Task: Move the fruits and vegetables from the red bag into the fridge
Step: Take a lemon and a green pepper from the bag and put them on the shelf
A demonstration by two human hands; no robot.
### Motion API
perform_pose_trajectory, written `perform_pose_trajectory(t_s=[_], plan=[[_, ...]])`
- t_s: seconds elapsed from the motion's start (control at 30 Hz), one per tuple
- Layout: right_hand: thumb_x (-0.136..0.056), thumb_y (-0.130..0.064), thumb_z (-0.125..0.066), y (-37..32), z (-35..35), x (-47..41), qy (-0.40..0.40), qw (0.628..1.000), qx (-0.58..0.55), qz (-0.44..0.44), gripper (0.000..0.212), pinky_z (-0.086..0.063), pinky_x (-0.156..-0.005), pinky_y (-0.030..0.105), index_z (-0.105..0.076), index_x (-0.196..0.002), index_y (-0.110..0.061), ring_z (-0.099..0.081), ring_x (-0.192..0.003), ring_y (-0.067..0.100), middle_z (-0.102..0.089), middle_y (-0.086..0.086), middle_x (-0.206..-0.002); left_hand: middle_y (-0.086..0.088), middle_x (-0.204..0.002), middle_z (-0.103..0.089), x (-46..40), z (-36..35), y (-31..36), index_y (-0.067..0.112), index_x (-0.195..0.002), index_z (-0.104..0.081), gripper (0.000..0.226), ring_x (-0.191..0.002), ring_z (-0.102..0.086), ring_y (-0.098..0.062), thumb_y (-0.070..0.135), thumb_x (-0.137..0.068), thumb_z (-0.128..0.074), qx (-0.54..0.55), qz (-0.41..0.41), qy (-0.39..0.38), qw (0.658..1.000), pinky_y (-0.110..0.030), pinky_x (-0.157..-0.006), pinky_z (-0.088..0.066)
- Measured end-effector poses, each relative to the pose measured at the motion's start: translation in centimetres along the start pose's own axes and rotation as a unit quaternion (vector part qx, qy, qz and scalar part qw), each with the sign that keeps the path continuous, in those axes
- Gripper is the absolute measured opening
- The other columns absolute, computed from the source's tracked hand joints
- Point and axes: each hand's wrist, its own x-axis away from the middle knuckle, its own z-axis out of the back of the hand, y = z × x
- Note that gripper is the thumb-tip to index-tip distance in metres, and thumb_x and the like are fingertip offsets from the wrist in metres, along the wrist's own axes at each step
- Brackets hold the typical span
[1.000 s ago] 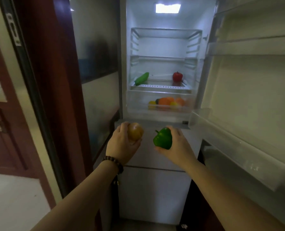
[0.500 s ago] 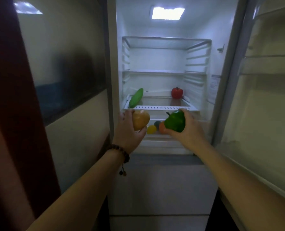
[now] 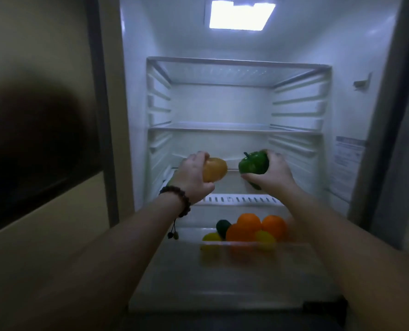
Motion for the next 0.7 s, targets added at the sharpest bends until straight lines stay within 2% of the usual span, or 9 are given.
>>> perform_pose_trajectory(t_s=[0.13,0.27,0.37,0.43,0.57,0.7], plan=[[-0.064,-0.034,-0.082,1.9,-2.9,-6.0,-0.038,0.999,0.008,-0.032,0.075,-0.044,-0.078,0.032,-0.043,-0.127,-0.020,-0.051,-0.098,0.022,-0.053,0.008,-0.118,-0.010,-0.123,-0.041,-5.6,-3.5,-1.9,0.023,-0.128,-0.037,0.068,-0.104,-0.049,-0.028,0.026,-0.069,-0.072,-0.025,0.052,-0.026,0.998,-0.046,-0.091,-0.046],[-0.064,-0.034,-0.081,3.5,-5.1,-10.2,-0.029,0.999,0.030,-0.032,0.069,-0.043,-0.083,0.031,-0.050,-0.122,-0.014,-0.051,-0.106,0.026,-0.051,0.010,-0.117,-0.010,-0.113,-0.048,-9.9,-6.6,-4.0,0.025,-0.121,-0.040,0.064,-0.099,-0.052,-0.029,0.037,-0.065,-0.068,-0.078,0.056,-0.041,0.994,-0.044,-0.088,-0.048],[-0.064,-0.033,-0.082,4.7,-6.4,-12.5,-0.034,0.997,0.044,-0.055,0.069,-0.042,-0.088,0.032,-0.051,-0.122,-0.014,-0.052,-0.110,0.028,-0.054,0.010,-0.118,-0.010,-0.119,-0.046,-12.7,-8.8,-4.9,0.018,-0.125,-0.040,0.061,-0.107,-0.049,-0.029,0.025,-0.072,-0.071,-0.048,0.099,-0.043,0.993,-0.035,-0.089,-0.042],[-0.066,-0.031,-0.081,5.3,-7.2,-13.6,-0.042,0.996,0.053,-0.060,0.069,-0.042,-0.088,0.033,-0.048,-0.123,-0.013,-0.052,-0.109,0.028,-0.055,0.011,-0.119,-0.011,-0.121,-0.047,-14.2,-10.3,-5.3,0.012,-0.123,-0.040,0.056,-0.109,-0.049,-0.030,0.018,-0.075,-0.071,-0.024,0.126,-0.036,0.991,-0.035,-0.086,-0.041],[-0.070,-0.035,-0.078,6.3,-8.6,-14.8,-0.050,0.991,0.105,-0.061,0.070,-0.038,-0.093,0.033,-0.045,-0.126,-0.012,-0.047,-0.113,0.028,-0.045,0.013,-0.126,-0.014,-0.120,-0.051,-16.4,-13.1,-6.4,0.012,-0.117,-0.041,0.048,-0.106,-0.052,-0.031,0.022,-0.079,-0.069,-0.031,0.136,-0.042,0.989,-0.037,-0.080,-0.044],[-0.072,-0.045,-0.075,7.1,-9.7,-15.6,-0.032,0.990,0.121,-0.062,0.070,-0.045,-0.092,0.039,-0.045,-0.126,-0.014,-0.049,-0.111,0.026,-0.046,0.010,-0.125,-0.015,-0.124,-0.048,-17.5,-14.9,-6.9,0.012,-0.119,-0.041,0.050,-0.109,-0.051,-0.032,0.022,-0.080,-0.070,-0.019,0.154,-0.049,0.987,-0.038,-0.086,-0.045]])
